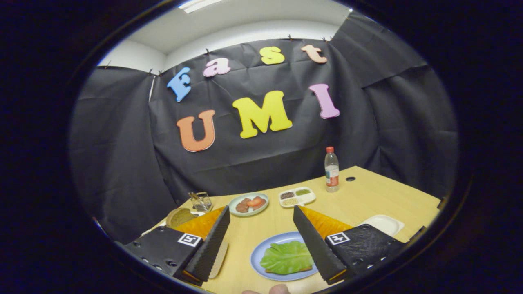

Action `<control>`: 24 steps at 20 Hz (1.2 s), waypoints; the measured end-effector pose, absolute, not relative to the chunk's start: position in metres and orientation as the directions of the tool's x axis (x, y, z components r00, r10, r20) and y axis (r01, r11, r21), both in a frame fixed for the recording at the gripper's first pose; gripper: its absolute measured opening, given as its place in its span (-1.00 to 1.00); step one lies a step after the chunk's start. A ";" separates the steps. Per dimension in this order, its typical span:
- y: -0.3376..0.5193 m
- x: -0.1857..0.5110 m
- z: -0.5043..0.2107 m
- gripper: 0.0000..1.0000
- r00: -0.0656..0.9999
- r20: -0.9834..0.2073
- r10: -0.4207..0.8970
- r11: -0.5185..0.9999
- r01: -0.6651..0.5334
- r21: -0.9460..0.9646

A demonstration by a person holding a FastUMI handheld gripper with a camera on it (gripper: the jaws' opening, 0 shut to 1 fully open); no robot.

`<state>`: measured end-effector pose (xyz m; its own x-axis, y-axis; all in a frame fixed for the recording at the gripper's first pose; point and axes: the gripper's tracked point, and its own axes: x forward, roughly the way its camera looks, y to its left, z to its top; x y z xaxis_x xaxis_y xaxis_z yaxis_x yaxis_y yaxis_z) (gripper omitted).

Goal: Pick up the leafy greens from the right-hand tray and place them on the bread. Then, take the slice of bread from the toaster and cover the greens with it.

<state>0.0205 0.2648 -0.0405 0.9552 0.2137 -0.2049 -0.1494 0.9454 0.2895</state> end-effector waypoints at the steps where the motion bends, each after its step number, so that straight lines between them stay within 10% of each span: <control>1: 0.284 0.019 -0.034 0.90 0.953 -0.194 0.232 0.944 -0.172 0.281; 20: 0.464 0.038 -0.078 0.90 0.866 -0.372 0.333 0.940 -0.277 0.198; 24: 0.466 0.050 -0.089 0.54 0.858 -0.403 0.317 0.946 -0.256 0.200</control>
